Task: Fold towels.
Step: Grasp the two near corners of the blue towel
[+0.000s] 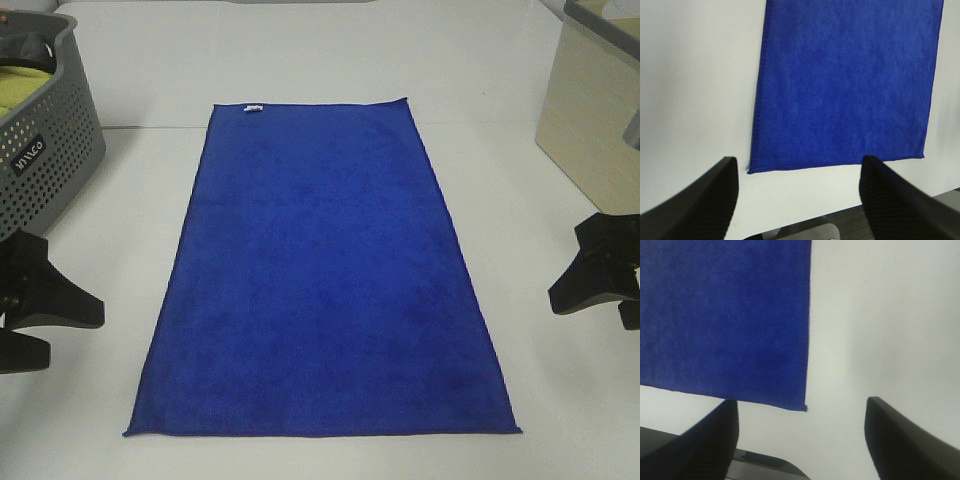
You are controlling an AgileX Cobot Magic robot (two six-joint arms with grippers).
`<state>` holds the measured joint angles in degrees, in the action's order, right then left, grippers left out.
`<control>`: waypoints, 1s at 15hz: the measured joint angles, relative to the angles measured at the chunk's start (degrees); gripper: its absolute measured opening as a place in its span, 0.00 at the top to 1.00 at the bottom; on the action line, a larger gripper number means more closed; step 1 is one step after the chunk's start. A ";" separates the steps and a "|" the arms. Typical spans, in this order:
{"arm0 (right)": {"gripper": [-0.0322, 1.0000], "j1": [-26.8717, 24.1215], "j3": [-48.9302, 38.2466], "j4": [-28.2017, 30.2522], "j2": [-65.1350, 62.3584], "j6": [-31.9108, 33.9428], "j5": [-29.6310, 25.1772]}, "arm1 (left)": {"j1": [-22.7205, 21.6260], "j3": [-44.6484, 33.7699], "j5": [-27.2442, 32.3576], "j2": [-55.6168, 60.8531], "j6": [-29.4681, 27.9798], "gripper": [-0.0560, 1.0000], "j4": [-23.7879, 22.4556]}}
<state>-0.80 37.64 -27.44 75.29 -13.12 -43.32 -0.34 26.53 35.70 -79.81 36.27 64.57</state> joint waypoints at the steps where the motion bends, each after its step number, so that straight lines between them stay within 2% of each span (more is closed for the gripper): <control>1: 0.29 0.00 0.40 -0.63 3.04 -0.52 0.29 | 0.00 0.06 -0.06 -2.12 2.41 0.33 1.38; 5: 0.29 -0.17 0.40 -5.56 13.41 -6.65 1.43 | 0.63 0.11 -2.52 -8.37 6.19 0.33 2.69; 8: 0.29 -0.23 0.46 -9.57 19.94 -11.75 2.01 | 5.39 0.17 -6.47 -12.09 7.39 0.33 4.30; 10: 0.29 -0.23 0.52 -10.26 24.24 -11.86 3.09 | 7.68 0.29 -8.77 -13.64 7.62 0.33 5.10; 15: 0.30 -0.23 1.03 -13.12 28.36 -13.58 4.30 | 10.43 3.90 -9.11 -19.60 8.94 0.33 5.44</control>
<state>-1.03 38.67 -40.57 103.65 -26.70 -39.02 10.08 30.42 26.59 -99.41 45.21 70.02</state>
